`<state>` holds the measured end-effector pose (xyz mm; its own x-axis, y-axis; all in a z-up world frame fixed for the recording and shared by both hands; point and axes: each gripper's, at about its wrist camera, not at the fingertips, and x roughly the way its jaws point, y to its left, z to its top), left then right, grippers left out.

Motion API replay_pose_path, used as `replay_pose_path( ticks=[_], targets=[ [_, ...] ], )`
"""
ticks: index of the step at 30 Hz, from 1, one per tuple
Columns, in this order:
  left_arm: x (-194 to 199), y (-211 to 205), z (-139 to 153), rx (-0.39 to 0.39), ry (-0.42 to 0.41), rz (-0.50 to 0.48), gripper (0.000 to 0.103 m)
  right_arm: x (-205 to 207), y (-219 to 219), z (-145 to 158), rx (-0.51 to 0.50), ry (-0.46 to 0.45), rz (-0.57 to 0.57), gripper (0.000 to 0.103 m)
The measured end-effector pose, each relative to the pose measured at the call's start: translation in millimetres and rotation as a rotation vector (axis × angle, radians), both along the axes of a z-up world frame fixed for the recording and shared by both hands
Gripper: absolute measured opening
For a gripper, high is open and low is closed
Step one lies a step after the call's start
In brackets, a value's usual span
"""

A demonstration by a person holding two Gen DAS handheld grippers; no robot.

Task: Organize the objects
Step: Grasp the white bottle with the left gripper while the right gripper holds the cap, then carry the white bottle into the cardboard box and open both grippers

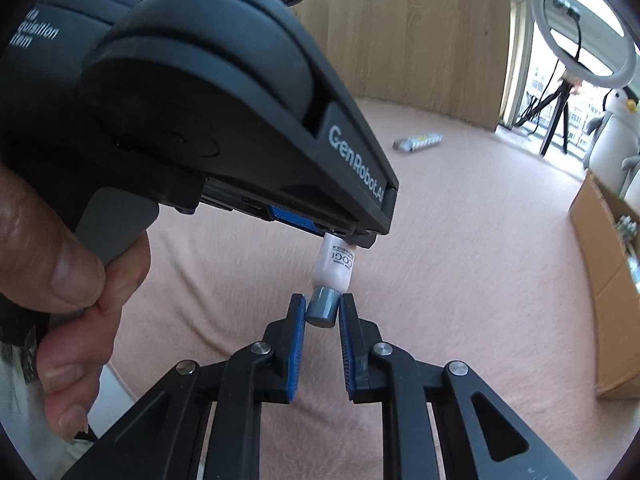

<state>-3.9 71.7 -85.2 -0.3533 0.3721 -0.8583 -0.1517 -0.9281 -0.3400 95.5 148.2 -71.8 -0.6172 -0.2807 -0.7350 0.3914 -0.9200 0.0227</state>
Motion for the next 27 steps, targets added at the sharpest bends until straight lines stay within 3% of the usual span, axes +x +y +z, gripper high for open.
replay_pose_path(
  ticks=[8,19,27],
  targets=[
    [-10,6,47,0.029,0.098,-0.017,0.027,-7,10,43,-0.001,0.095,-0.015,0.015],
    [-16,27,59,0.034,0.120,-0.046,0.027,-14,24,48,0.007,0.118,-0.043,0.015],
    [-29,72,70,0.031,0.136,-0.137,0.027,-4,55,57,-0.004,0.143,-0.138,0.015]
  ],
)
